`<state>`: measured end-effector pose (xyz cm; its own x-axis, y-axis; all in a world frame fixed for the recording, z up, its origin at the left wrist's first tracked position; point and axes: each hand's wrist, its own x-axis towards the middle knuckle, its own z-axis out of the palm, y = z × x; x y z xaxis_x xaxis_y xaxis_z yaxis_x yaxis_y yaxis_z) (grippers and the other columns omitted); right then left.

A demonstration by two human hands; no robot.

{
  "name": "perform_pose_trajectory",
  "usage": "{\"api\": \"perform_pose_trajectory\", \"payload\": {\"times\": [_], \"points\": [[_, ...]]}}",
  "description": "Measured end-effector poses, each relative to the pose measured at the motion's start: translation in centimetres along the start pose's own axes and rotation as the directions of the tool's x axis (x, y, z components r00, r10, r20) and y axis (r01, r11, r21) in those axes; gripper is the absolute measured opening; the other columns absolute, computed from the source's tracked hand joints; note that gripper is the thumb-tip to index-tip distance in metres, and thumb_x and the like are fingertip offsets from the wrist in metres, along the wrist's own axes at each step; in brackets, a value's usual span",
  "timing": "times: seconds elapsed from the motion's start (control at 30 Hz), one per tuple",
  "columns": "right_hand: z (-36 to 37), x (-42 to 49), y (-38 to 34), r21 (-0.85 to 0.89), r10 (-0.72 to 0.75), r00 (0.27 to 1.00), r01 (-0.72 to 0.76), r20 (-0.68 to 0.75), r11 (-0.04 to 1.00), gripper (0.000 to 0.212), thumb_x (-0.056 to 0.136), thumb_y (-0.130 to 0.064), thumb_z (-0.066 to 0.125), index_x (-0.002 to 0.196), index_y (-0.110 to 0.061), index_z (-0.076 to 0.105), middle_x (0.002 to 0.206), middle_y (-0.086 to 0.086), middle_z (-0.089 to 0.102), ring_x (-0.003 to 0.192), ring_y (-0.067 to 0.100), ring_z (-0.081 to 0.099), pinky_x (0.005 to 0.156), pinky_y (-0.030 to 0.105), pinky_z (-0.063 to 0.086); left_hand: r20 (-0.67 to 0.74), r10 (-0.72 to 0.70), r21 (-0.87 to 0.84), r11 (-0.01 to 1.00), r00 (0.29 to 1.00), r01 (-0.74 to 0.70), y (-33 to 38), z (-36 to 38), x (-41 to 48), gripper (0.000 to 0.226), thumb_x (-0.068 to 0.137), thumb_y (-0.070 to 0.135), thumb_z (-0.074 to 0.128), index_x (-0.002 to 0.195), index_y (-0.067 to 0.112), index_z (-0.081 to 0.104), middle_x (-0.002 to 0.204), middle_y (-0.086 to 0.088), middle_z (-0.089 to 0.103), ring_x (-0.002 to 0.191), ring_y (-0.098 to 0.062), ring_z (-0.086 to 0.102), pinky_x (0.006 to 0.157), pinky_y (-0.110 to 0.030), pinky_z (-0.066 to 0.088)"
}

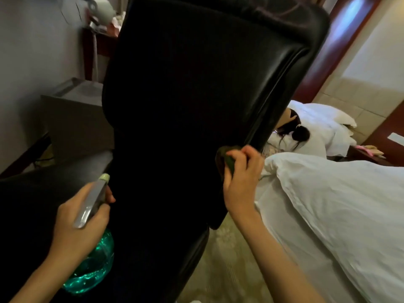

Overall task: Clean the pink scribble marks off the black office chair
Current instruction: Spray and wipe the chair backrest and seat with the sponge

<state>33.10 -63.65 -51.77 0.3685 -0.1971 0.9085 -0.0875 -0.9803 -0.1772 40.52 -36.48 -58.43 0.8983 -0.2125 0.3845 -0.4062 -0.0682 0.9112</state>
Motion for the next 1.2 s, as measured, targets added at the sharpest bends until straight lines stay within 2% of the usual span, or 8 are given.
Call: {"api": "perform_pose_trajectory", "payload": {"times": [0.1, 0.33, 0.47, 0.7, 0.87, 1.03, 1.13, 1.2], "points": [[-2.3, 0.4, -0.2, 0.019, -0.058, 0.994, 0.056, 0.096, 0.998, 0.02, 0.086, -0.017, 0.049, 0.102, -0.007, 0.058, 0.113, 0.007, 0.041, 0.102, 0.023, 0.041, 0.095, 0.01, 0.025, 0.062, -0.049, -0.016, 0.999, 0.997, 0.05, 0.4, -0.5, -0.1, 0.036, 0.084, -0.017, 0.052, 0.085, 0.019, 0.058, 0.067, 0.002, 0.057, 0.05, -0.014, 0.048, 0.044, -0.015, 0.031], [-6.9, 18.7, -1.0, -0.122, -0.131, 0.965, 0.105, -0.227, 0.987, 0.019, 0.089, -0.013, 0.055, 0.105, -0.005, 0.061, 0.112, 0.021, 0.052, 0.104, 0.022, 0.036, 0.089, 0.02, 0.028, 0.091, -0.113, -0.041, 0.992, 0.989, 0.117, 1.2, -0.8, 0.0, 0.039, 0.088, -0.013, 0.048, 0.086, 0.025, 0.056, 0.082, -0.012, 0.058, 0.074, -0.033, 0.053, 0.054, -0.017, 0.039], [-5.5, 22.6, 0.8, -0.279, -0.155, 0.988, 0.156, 0.025, 0.948, 0.023, 0.088, -0.018, 0.053, 0.107, -0.007, 0.06, 0.116, 0.018, 0.052, 0.106, 0.033, 0.039, 0.086, 0.039, 0.039, 0.135, -0.202, -0.04, 0.977, 0.97, 0.209, 1.3, -0.9, 0.2, 0.041, 0.09, -0.011, 0.048, 0.088, 0.029, 0.057, 0.086, -0.027, 0.056, 0.077, -0.048, 0.053, 0.064, -0.035, 0.036], [-4.8, 16.0, 0.0, -0.137, -0.273, 0.93, 0.312, 0.248, 0.94, 0.019, 0.085, -0.017, 0.055, 0.098, -0.005, 0.061, 0.109, 0.014, 0.053, 0.097, 0.024, 0.038, 0.079, 0.033, 0.041, 0.103, -0.197, 0.033, 0.98, 0.975, 0.195, 3.0, -1.0, 0.0, 0.038, 0.086, -0.015, 0.051, 0.082, 0.022, 0.057, 0.084, -0.013, 0.06, 0.071, -0.019, 0.053, 0.063, -0.026, 0.04], [-8.8, 24.3, 1.1, -0.083, 0.127, 0.992, -0.127, -0.005, 0.988, 0.014, 0.092, -0.016, 0.057, 0.102, -0.007, 0.06, 0.127, 0.021, 0.037, 0.115, 0.034, 0.032, 0.097, 0.032, 0.027, 0.201, -0.287, -0.043, 0.953, 0.937, 0.301, 4.7, -1.3, 1.1, 0.047, 0.085, -0.019, 0.048, 0.091, 0.025, 0.062, 0.092, -0.006, 0.062, 0.079, -0.014, 0.053, 0.068, -0.014, 0.036], [-10.0, 29.7, 1.9, -0.046, 0.321, 0.905, -0.321, 0.281, 0.946, 0.024, 0.095, -0.019, 0.052, 0.115, -0.007, 0.057, 0.122, 0.022, 0.048, 0.111, 0.039, 0.048, 0.095, 0.042, 0.04, 0.275, -0.297, -0.086, 0.94, 0.914, 0.331, 7.3, -1.3, 2.4, 0.047, 0.088, -0.019, 0.045, 0.094, 0.025, 0.06, 0.096, -0.004, 0.063, 0.089, -0.019, 0.058, 0.083, -0.031, 0.036], [-10.8, 29.8, 1.0, 0.046, 0.389, 0.87, -0.421, 0.302, 0.906, 0.023, 0.096, -0.019, 0.051, 0.114, -0.005, 0.056, 0.117, 0.018, 0.054, 0.103, 0.031, 0.054, 0.085, 0.037, 0.043, 0.26, -0.235, -0.076, 0.962, 0.937, 0.262, 9.2, -1.2, 2.8, 0.038, 0.086, -0.02, 0.046, 0.101, 0.01, 0.063, 0.091, -0.018, 0.061, 0.087, -0.037, 0.057, 0.074, -0.028, 0.036], [-11.8, 29.6, 0.2, 0.121, 0.416, 0.856, -0.469, 0.306, 0.875, 0.021, 0.097, -0.016, 0.05, 0.113, -0.003, 0.056, 0.108, 0.011, 0.056, 0.095, 0.022, 0.053, 0.078, 0.03, 0.039, 0.249, -0.188, -0.064, 0.976, 0.95, 0.21, 10.9, -0.9, 3.0, 0.035, 0.085, -0.021, 0.047, 0.103, 0.004, 0.062, 0.086, -0.018, 0.061, 0.077, -0.027, 0.059, 0.064, -0.018, 0.039]]}}
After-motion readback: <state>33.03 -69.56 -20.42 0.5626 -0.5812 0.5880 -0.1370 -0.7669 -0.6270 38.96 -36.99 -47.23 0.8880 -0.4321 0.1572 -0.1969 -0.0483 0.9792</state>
